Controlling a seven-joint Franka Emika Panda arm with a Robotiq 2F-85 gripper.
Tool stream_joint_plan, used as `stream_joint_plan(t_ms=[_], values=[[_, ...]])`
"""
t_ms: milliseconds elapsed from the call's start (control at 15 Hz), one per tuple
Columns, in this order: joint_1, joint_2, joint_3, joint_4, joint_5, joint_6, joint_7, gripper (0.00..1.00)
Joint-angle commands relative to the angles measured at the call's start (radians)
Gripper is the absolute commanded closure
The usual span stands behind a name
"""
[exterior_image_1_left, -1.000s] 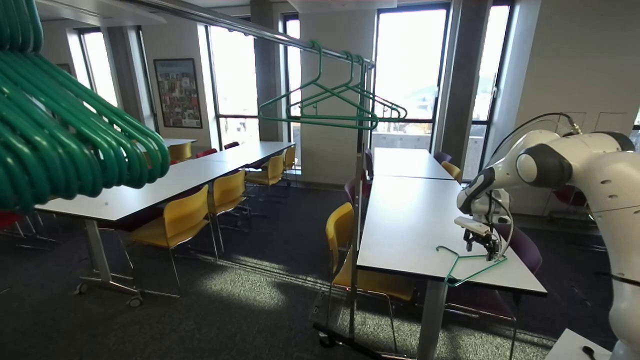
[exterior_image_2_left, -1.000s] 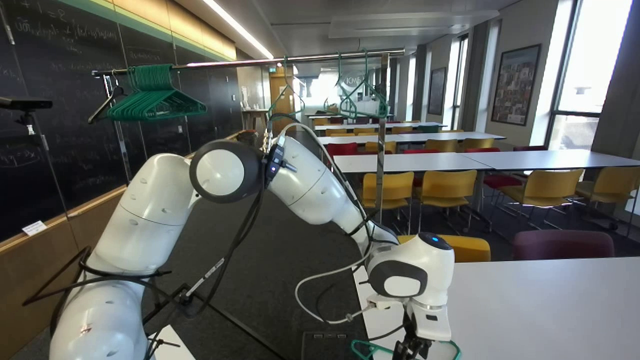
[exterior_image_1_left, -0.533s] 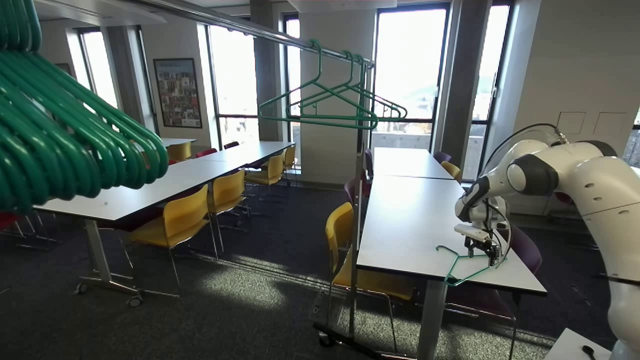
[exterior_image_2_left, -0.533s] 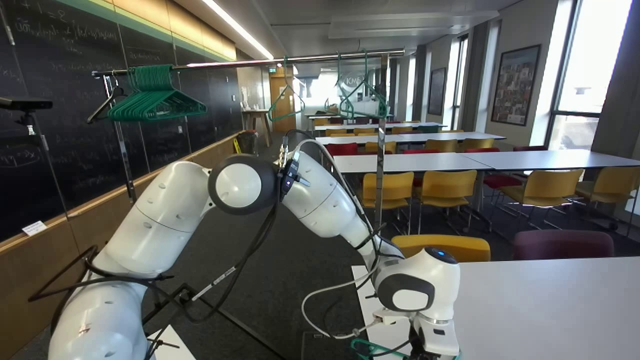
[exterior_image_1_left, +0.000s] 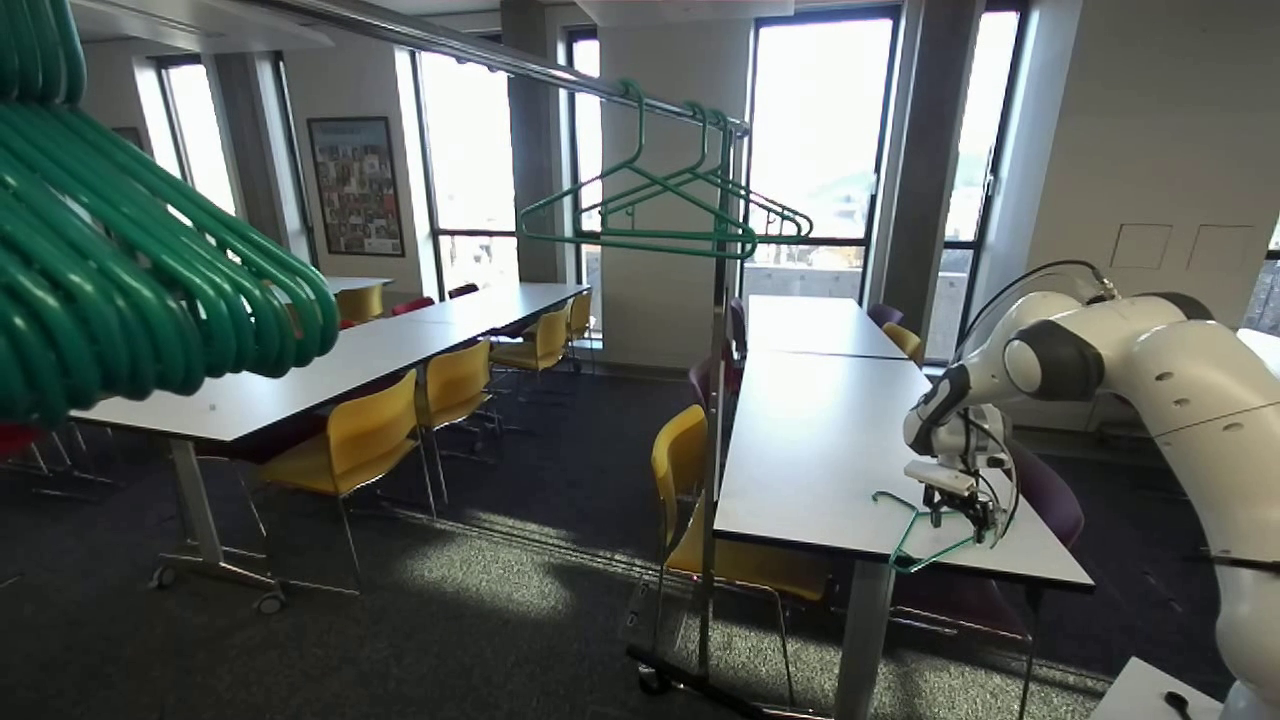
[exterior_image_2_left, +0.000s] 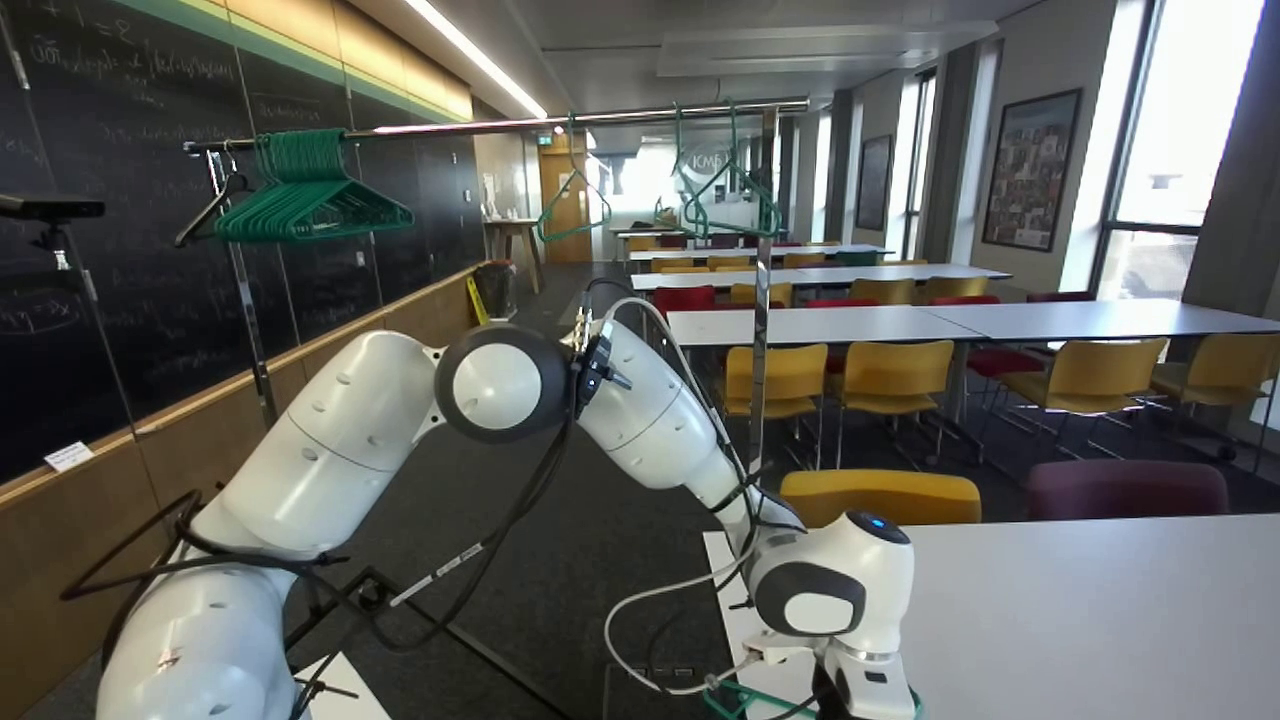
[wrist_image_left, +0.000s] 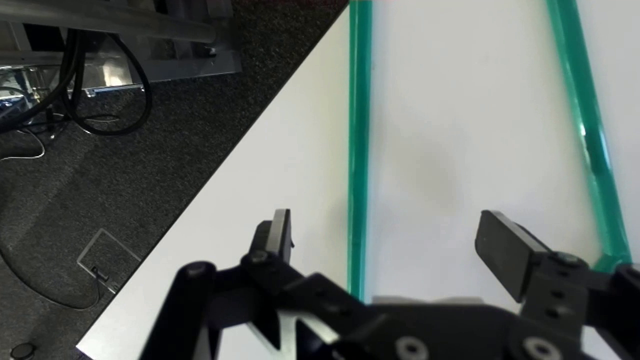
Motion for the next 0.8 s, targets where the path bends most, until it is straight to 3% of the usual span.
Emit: stream_joint_plan(t_ms=[0, 733], values=[[-0.028, 0.014, 0.012, 0.039, -0.024, -0.032, -0.035, 0.0], [-0.074, 0.051, 0.005, 0.085, -0.013, -0.036, -0.042, 0.0]])
